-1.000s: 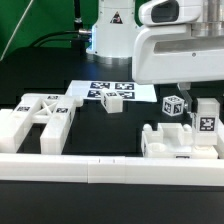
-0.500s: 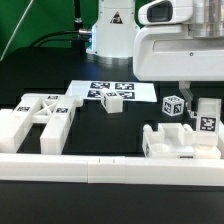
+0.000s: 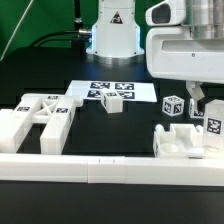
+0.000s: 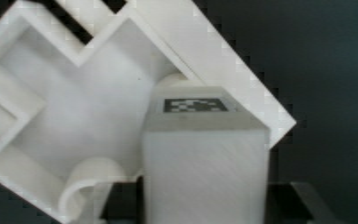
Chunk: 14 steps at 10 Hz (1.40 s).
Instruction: Assemble chair
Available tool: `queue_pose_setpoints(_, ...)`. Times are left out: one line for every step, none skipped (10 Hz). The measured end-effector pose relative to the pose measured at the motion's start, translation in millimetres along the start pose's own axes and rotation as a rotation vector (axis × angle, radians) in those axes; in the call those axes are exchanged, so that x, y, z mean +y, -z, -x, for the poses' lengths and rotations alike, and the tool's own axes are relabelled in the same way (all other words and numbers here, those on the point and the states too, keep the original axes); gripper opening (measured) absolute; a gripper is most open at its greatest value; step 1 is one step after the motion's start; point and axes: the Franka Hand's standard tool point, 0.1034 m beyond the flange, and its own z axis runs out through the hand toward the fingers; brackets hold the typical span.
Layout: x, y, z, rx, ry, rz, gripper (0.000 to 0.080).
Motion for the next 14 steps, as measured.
queue_pose_setpoints(0.3, 0.0, -0.5, -0.002, -0.086, -0.002, 0.0284)
queue_pose_setpoints(0.4, -0.1, -0.6, -0.002, -0.131, -0.003, 0.0284)
queue_pose_setpoints(0.6, -0.1, -0.7, -0.002, -0.129, -0.003, 0.0284)
queue_pose_setpoints(0.1, -0.2, 0.0, -0.003, -0.074, -0.003, 0.0417)
queue_pose_setpoints(-2.0, 0.8, 4.1, -0.01, -0.036, 0.005, 0.0551)
queue_pose_setpoints(-8.4, 3.7, 10.1, -0.02, 0.046, 0.011, 0.0551)
queue_pose_setpoints(-14.7, 5.5, 14.2, -0.018, 0.199, 0.006, 0.0629)
queue_pose_setpoints(-12.5, 3.9, 12.4, -0.018, 0.27, 0.007, 0.0643)
queue_pose_setpoints(-11.9, 3.5, 11.9, -0.018, 0.314, 0.007, 0.0643)
queue_pose_setpoints(-11.8, 3.1, 12.0, -0.017, 0.416, 0.008, 0.0649)
queue_pose_setpoints(-10.7, 0.5, 12.9, -0.012, 0.542, 0.015, 0.0649)
queue_pose_setpoints(-11.3, -0.1, 14.4, -0.008, 0.629, 0.023, 0.0649)
queue_pose_setpoints(-15.1, 0.2, 16.8, 0.01, 0.704, 0.031, 0.0649)
queue_pose_setpoints(-14.9, -1.0, 18.1, 0.016, 0.81, 0.04, 0.0649)
